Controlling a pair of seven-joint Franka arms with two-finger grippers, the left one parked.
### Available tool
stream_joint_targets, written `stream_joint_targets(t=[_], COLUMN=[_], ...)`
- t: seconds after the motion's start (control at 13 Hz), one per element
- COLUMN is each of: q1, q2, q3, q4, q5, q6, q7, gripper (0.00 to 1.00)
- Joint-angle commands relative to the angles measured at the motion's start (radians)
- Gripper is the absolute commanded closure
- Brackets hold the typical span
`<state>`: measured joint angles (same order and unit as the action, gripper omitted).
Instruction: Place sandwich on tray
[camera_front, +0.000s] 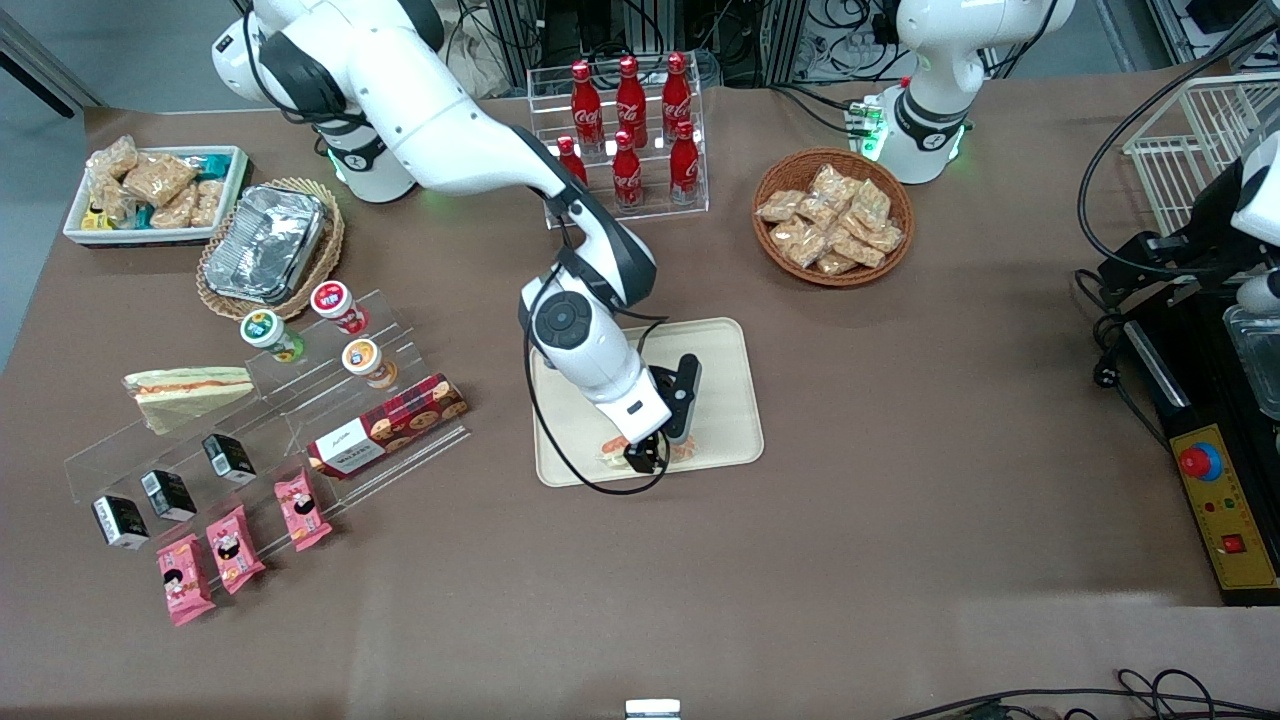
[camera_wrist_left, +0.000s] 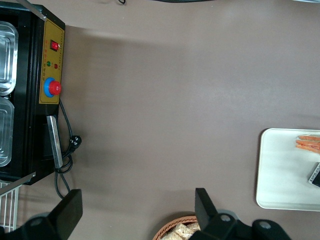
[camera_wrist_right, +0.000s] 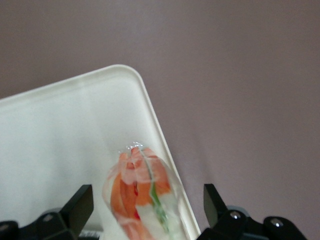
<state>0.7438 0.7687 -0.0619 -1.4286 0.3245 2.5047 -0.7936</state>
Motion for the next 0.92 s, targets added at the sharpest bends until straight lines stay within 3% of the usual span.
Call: stream_joint_targets(t=[0.0,0.15,0.62,0.85], q1=[-0.072,-0.144,-0.455,-0.570], q2=[-0.130,-0.193,-0.301,-0.388], q3=[-0.001,-0.025,-0.024,-0.022], q4=[-0.018,-0.018,-0.018,-0.018], q5=[0.025,0.016,0.005,-0.066], q6=[-0.175,-0.294,-0.564,-0.723], q7=[0.136,0.279,0.371,0.422], gripper=[0.02,0.02,0.02,0.02])
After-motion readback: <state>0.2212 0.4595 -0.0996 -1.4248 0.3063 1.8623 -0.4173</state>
